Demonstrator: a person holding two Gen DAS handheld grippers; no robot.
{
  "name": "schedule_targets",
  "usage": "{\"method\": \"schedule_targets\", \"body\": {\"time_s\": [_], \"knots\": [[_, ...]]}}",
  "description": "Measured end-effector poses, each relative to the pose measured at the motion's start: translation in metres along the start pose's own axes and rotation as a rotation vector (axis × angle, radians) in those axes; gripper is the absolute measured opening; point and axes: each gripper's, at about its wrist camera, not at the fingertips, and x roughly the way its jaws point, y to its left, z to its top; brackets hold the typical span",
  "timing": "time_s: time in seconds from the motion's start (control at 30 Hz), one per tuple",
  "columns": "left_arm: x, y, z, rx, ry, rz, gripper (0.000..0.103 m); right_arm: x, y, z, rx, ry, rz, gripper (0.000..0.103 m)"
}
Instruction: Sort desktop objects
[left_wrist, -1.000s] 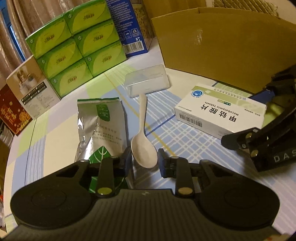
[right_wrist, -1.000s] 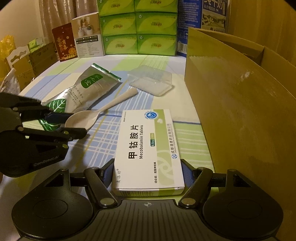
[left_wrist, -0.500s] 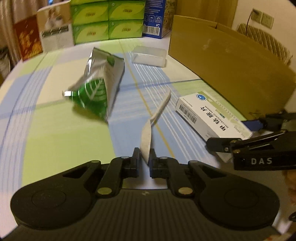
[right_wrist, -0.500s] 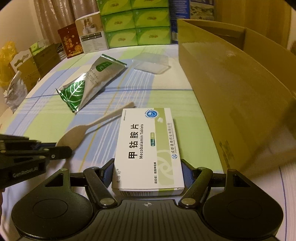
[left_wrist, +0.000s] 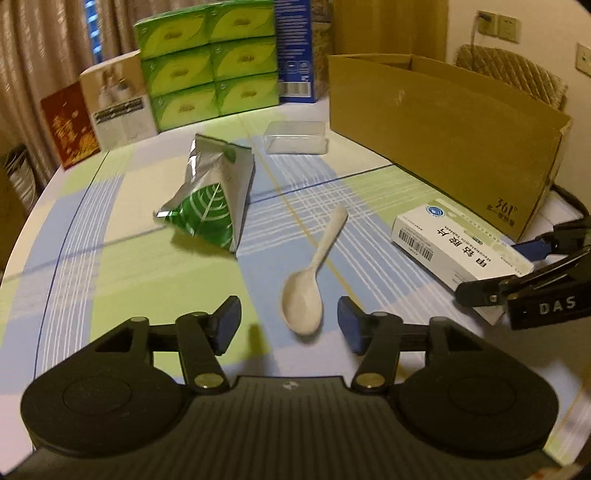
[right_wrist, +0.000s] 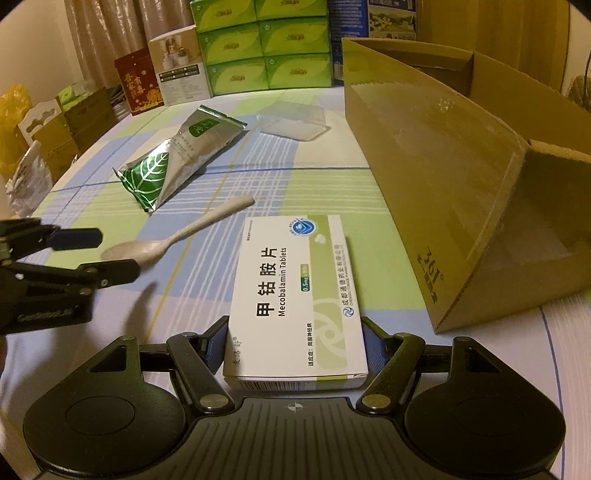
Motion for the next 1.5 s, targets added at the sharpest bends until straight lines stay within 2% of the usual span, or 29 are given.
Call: {"method": "schedule_targets", "body": {"time_s": [0.07,0.23,0.4,0.53,0.67,0.8,0.97,1.07,1.27,1.5], "knots": [[0.008,0.003,0.002,0.030,0.003,-0.005,0.057,0.001,0.000,0.000,-0.006,-0.004,-0.002,0.069],[0.025,0.005,0.000,0.105,0.010,-0.043,0.057,0.003,0.001,-0.001,-0.016,-0.011,-0.008,0.069],[0.031,0.013,-0.001,0.121,0.001,-0.117,0.056,0.004,0.001,0.000,-0.015,-0.018,-0.008,0.069],[0.033,0.014,0.000,0.155,-0.010,-0.139,0.047,0.005,0.001,0.001,-0.010,-0.021,-0.003,0.069],[0.035,0.016,0.003,0.161,0.000,-0.159,0.029,0.004,0.000,0.001,-0.002,-0.021,-0.001,0.069],[0.031,0.012,0.003,0.128,0.031,-0.142,0.029,0.002,0.000,0.000,0.008,-0.016,-0.007,0.069],[0.017,0.001,-0.005,-0.065,0.078,-0.101,0.028,-0.005,0.000,-0.007,0.024,-0.012,-0.009,0.069],[0.004,-0.013,-0.013,-0.137,0.068,-0.088,0.028,-0.010,-0.001,-0.013,0.018,-0.015,-0.008,0.069],[-0.005,-0.035,-0.028,-0.030,0.012,-0.081,0.031,-0.014,-0.006,-0.018,0.022,-0.025,-0.015,0.069],[-0.003,-0.029,-0.028,0.037,-0.001,-0.071,0.031,-0.015,-0.006,-0.019,0.017,-0.036,-0.020,0.069]]}}
